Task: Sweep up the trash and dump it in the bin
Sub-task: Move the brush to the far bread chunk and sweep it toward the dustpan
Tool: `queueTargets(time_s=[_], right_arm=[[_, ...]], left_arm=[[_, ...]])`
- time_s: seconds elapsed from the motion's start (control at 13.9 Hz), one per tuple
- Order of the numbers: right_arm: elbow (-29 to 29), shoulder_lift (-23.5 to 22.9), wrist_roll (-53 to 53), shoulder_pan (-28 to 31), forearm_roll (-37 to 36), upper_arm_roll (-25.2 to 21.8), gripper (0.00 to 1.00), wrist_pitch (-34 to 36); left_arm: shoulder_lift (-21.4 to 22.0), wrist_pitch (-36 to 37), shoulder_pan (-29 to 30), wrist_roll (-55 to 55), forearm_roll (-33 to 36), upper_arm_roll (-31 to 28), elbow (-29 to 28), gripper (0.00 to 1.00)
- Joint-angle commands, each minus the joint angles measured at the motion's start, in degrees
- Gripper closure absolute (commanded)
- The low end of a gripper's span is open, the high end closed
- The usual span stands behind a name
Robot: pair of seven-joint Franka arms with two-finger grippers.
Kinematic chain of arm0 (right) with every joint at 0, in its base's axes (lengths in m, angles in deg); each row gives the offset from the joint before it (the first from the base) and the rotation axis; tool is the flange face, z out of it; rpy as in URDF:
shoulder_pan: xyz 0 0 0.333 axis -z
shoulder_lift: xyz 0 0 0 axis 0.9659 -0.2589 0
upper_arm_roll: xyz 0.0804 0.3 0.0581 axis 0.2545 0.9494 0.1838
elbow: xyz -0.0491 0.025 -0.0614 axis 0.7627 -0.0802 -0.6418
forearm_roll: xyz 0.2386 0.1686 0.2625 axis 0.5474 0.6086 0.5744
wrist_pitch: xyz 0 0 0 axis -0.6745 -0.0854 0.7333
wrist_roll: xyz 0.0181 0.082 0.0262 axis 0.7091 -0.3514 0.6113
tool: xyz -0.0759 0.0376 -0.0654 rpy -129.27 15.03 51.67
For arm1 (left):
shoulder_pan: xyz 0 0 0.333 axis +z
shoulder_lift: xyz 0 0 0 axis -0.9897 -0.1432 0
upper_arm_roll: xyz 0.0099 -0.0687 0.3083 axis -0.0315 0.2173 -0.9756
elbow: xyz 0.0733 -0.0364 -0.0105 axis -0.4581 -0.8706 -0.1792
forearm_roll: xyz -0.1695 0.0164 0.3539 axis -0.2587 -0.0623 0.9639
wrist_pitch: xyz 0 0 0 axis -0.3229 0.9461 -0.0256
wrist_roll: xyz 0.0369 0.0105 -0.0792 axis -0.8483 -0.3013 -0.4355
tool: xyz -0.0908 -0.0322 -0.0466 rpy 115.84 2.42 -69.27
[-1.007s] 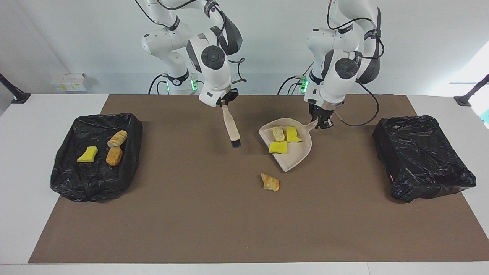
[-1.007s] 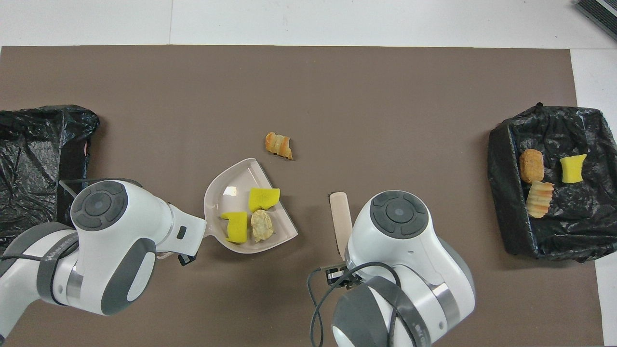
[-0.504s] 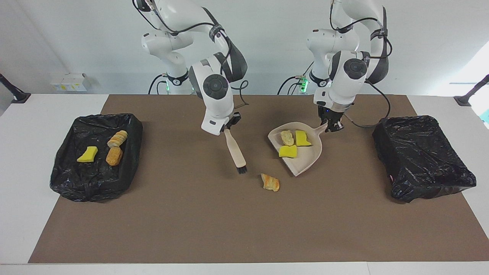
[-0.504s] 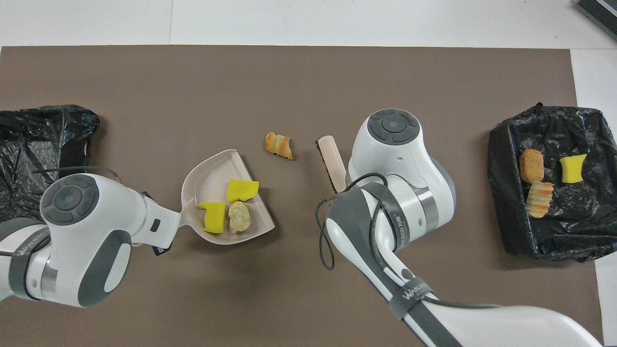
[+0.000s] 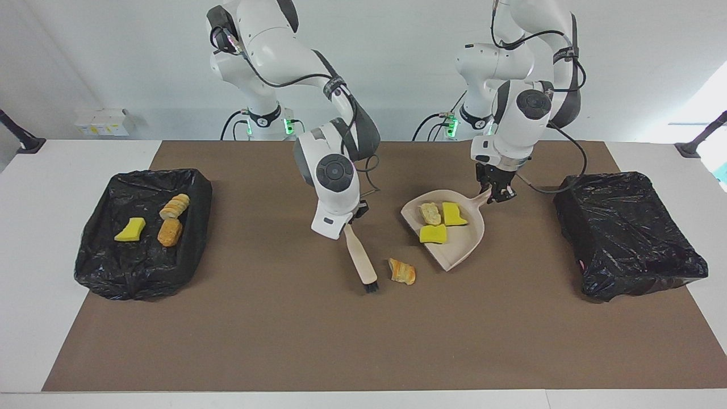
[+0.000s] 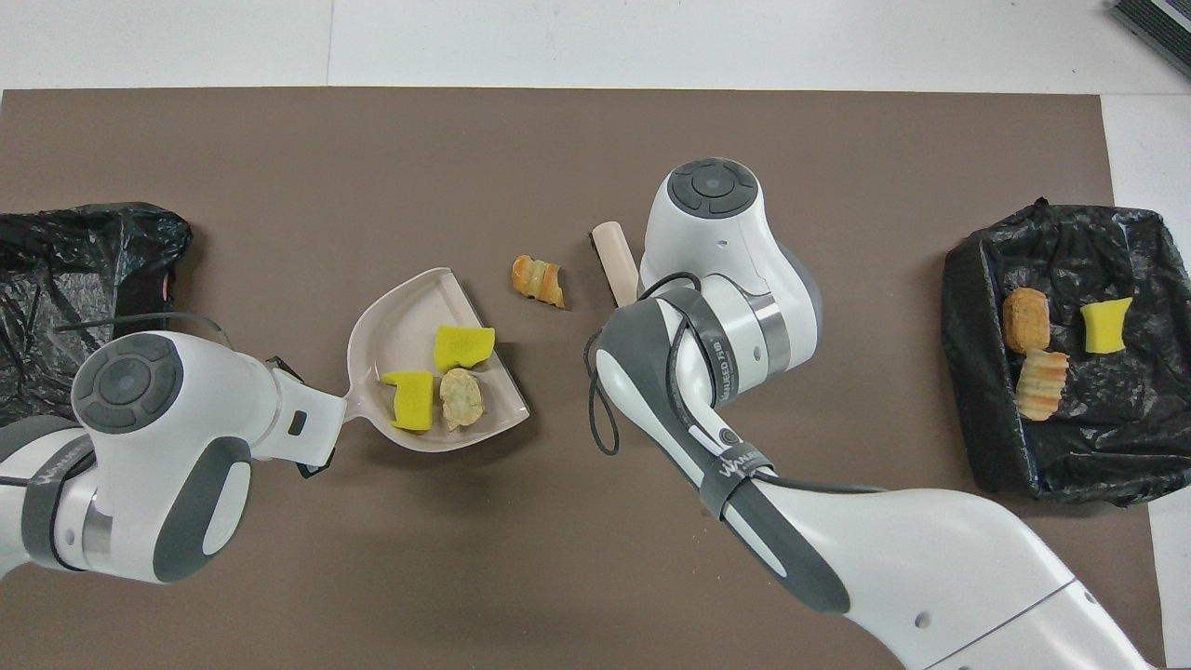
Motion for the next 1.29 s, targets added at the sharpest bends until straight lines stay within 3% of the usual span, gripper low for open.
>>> queueTargets(time_s=[0.0, 0.36, 0.79, 1.22], right_arm=[[1.56, -0.15, 1.35, -0.21, -1.04, 0.78, 1.00, 1.01], [1.47, -1.99, -1.98, -3.55, -0.42, 0.87, 1.00, 0.22], [1.38, -1.64, -2.52, -4.70, 2.20, 0.87, 1.00, 0.05], [-0.64, -1.03, 2.74, -6.28, 3.88, 2.98, 1.00, -4.70]], left_arm=[[-1.55, -1.14, 1.53, -0.71, 0.53, 0.22, 1.38, 1.00], [-7.53, -1.32, 1.97, -1.49, 0.53, 0.22, 7.35, 1.00], [-9.82, -1.40, 0.39, -1.76, 2.89, 0.31, 7.89, 1.00], [-9.83, -1.85, -0.31, -2.64, 3.08, 0.39, 8.06, 1.00]])
